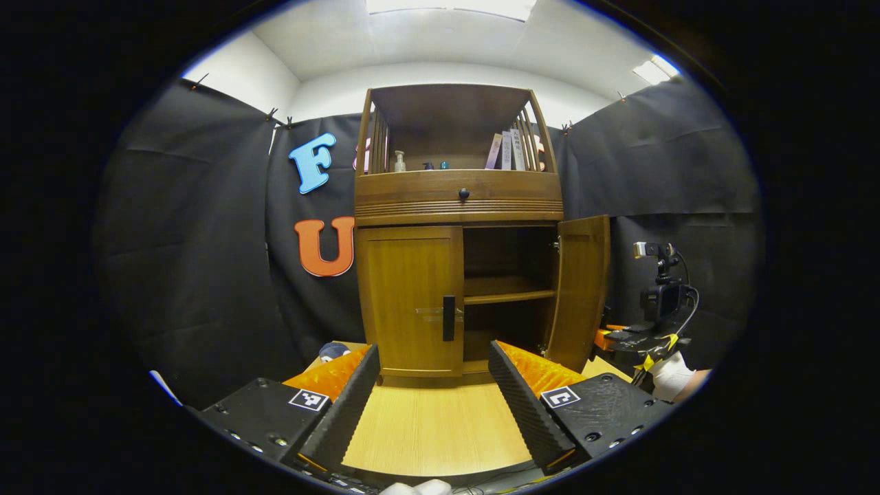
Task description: Open the right door of the double-door shoe cabinet with the right hand, and open the left door with the left hand.
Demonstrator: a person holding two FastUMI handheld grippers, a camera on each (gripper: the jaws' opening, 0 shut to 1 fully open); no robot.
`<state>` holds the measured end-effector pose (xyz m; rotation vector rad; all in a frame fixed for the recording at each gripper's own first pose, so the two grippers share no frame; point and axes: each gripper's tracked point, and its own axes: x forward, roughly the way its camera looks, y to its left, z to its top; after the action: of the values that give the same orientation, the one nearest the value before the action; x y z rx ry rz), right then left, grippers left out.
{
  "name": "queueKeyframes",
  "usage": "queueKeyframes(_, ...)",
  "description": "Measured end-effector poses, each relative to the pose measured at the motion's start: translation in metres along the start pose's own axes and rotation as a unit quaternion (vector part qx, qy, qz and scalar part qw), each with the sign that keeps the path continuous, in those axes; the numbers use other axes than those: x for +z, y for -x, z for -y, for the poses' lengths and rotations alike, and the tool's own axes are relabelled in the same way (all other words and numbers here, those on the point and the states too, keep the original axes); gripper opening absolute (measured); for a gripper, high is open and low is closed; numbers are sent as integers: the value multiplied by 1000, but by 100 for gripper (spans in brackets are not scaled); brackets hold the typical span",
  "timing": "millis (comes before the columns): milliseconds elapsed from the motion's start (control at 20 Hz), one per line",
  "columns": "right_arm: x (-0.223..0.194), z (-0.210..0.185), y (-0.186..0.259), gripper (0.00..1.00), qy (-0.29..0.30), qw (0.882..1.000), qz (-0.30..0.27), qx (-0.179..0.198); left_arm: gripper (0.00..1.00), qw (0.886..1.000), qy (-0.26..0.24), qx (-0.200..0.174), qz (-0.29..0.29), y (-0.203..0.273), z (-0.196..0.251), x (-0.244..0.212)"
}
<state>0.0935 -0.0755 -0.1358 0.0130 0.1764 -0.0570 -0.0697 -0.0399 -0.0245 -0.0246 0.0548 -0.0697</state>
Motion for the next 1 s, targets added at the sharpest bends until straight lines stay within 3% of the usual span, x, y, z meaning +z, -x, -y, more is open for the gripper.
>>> queueKeyframes(100, 2, 15, -2, 4, -5, 1000, -3, 9, 96, 1000, 1, 6, 0, -5, 10, 3)
queueKeyframes(450, 6, 48, -10, 3, 4, 997, -4, 76, 96, 998, 3, 56, -7, -7, 46, 4)
queueKeyframes(500, 6, 54, -12, 4, 5, 996, -3, 84, 100, 998, 3, 63, -7, -5, 52, 6)
queueKeyframes(650, 9, 66, -15, 3, 7, 994, -4, 107, 96, 996, 0, 84, -10, -1, 67, 4)
queueKeyframes(1000, 8, 73, -17, 4, 17, 990, -3, 142, 96, 995, 0, 97, -14, -2, 90, -1)
